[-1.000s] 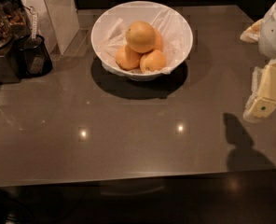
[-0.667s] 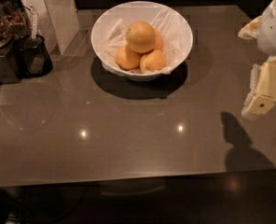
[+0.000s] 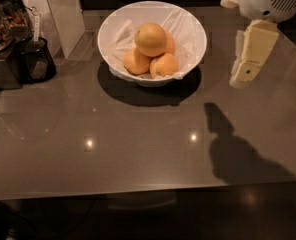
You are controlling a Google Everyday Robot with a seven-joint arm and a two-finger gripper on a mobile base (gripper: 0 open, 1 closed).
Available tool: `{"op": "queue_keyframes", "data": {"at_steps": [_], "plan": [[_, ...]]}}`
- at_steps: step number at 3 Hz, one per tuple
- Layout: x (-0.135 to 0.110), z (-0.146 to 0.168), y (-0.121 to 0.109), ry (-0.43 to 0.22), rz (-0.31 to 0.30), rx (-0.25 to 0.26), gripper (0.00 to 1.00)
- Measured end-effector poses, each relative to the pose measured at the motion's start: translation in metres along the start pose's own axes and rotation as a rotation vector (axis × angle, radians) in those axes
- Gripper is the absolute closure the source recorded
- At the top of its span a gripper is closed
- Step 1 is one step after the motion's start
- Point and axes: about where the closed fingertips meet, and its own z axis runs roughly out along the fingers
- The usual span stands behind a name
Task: Pick orange from white bowl
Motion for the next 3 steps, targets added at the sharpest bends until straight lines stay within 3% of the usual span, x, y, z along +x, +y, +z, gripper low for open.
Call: {"op": "queue_keyframes", "data": {"at_steps": [1,2,3], "plan": [[0.0,0.0,0.0,-0.001,0.001,0.002,0.0],[-0.001,0.006,-0.024,-0.048,0.011,0.008,0.0],[-0.019,0.019,-0.057,-0.094,-0.032,0.005,0.0]]}}
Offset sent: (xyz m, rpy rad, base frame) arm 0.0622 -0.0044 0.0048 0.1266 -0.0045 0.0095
